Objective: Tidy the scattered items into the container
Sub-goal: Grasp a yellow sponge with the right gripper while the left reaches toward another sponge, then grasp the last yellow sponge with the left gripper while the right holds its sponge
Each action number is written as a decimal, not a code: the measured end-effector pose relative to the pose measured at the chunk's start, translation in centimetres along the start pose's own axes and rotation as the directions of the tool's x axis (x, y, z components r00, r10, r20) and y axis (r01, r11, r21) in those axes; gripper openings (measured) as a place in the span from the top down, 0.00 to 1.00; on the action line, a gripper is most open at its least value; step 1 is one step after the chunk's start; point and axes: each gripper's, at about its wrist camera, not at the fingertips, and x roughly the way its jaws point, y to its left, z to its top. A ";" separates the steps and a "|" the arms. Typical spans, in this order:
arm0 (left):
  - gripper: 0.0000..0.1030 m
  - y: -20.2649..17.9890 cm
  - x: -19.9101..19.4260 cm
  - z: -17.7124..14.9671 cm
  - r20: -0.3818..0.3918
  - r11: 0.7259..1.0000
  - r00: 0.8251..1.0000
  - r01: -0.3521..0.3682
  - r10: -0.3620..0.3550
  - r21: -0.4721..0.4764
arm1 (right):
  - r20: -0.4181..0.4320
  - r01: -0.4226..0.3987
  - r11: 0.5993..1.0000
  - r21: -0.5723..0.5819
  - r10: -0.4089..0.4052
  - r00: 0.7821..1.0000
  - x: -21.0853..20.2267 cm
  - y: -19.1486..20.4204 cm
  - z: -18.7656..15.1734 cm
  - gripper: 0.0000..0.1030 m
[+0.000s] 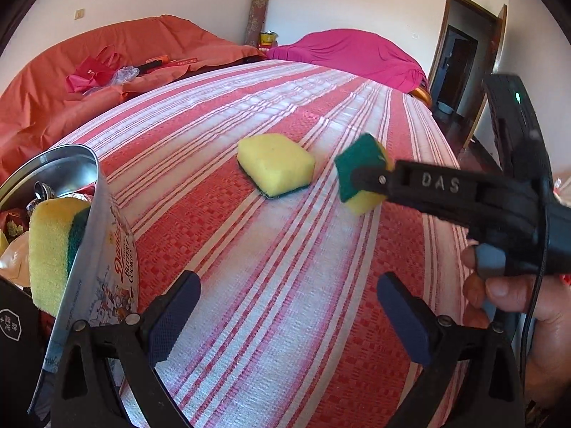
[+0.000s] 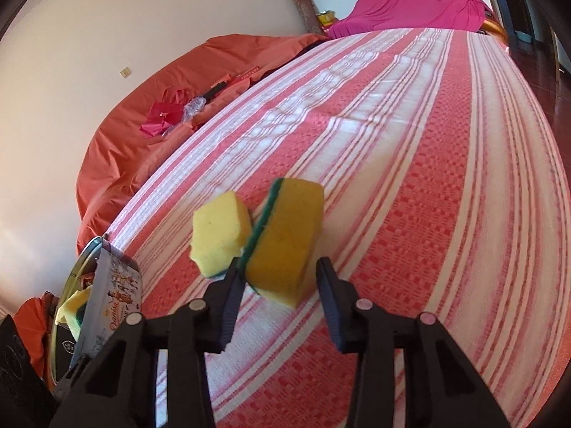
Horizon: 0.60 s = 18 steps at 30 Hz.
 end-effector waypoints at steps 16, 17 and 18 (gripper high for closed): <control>0.02 1.4 4.8 8.0 -0.026 0.985 0.986 -0.168 0.167 -0.049 | 0.059 0.065 0.998 0.024 -0.066 0.996 -2.0 -2.0 0.1 0.42; 0.02 1.9 4.9 8.2 -0.027 0.982 0.985 -0.172 0.171 -0.074 | 0.058 0.071 0.997 0.009 -0.071 0.996 -2.0 -1.6 0.3 0.42; 0.02 2.5 4.9 8.3 -0.029 0.980 0.985 -0.170 0.168 -0.101 | 0.048 0.078 0.997 -0.001 -0.078 0.996 -1.7 -1.4 0.4 0.41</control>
